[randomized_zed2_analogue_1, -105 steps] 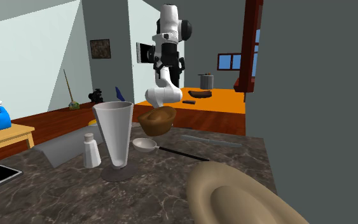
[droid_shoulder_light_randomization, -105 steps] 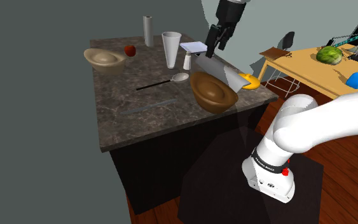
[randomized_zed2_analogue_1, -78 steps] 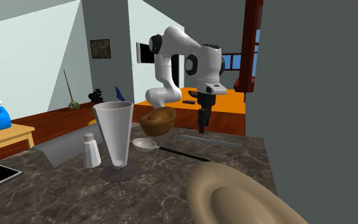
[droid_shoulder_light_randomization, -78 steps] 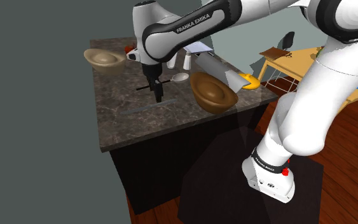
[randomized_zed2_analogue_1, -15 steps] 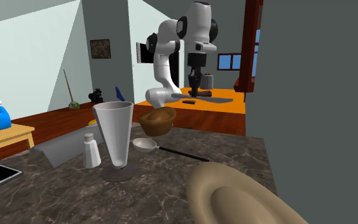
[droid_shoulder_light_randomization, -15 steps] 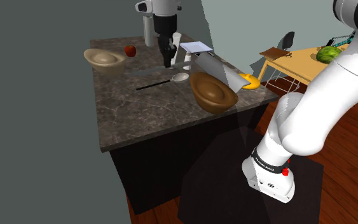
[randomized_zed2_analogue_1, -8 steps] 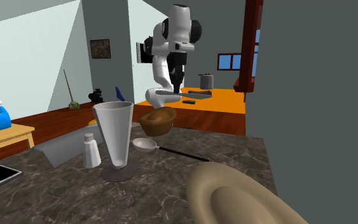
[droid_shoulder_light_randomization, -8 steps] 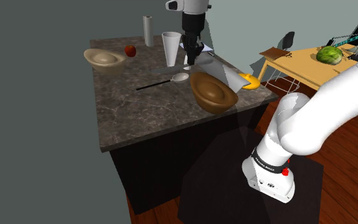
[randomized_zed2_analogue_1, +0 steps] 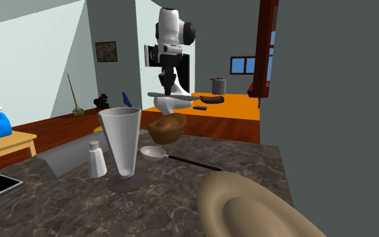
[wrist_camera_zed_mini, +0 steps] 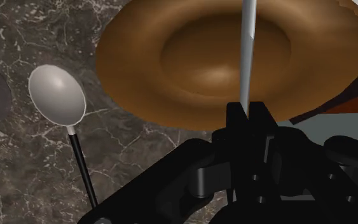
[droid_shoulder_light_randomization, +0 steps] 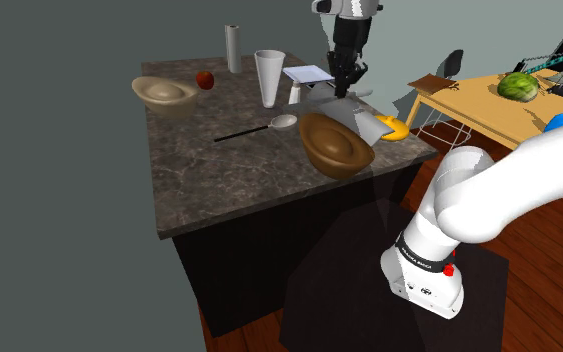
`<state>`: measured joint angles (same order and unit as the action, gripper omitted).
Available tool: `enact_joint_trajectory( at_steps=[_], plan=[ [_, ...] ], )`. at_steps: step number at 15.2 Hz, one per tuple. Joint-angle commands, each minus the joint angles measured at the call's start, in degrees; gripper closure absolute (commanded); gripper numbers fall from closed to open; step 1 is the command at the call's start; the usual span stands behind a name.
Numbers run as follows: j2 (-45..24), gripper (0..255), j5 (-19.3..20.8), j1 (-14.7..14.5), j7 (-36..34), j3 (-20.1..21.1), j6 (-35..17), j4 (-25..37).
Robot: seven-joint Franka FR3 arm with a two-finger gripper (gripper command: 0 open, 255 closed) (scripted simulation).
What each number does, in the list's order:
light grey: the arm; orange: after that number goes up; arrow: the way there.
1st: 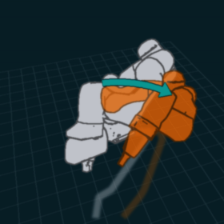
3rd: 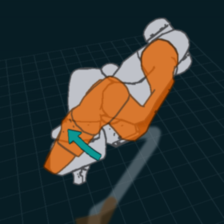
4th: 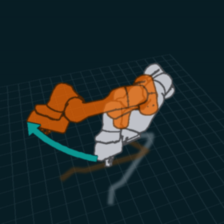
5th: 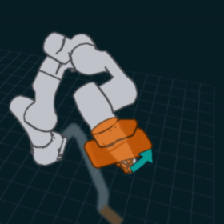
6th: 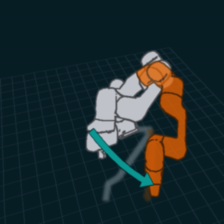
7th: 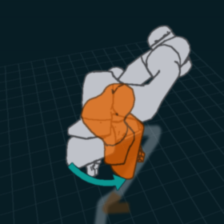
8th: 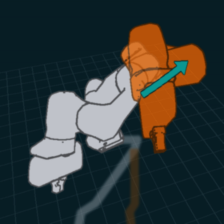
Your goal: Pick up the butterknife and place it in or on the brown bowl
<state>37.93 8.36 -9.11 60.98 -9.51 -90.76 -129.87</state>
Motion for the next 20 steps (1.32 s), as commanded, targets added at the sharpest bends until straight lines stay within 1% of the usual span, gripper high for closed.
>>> enact_joint_trajectory(
  at_steps=[1,16,20],
  plan=[
    [3.7,255,1.7,1.3,2.6,-1.8,1.7,-1.7],
    [5.2,255,3.1,1.9,1.8,-3.2,-9.2,-14.2],
    [5.2,255,3.4,2.0,1.6,-3.5,-11.3,-16.2]
  ],
)
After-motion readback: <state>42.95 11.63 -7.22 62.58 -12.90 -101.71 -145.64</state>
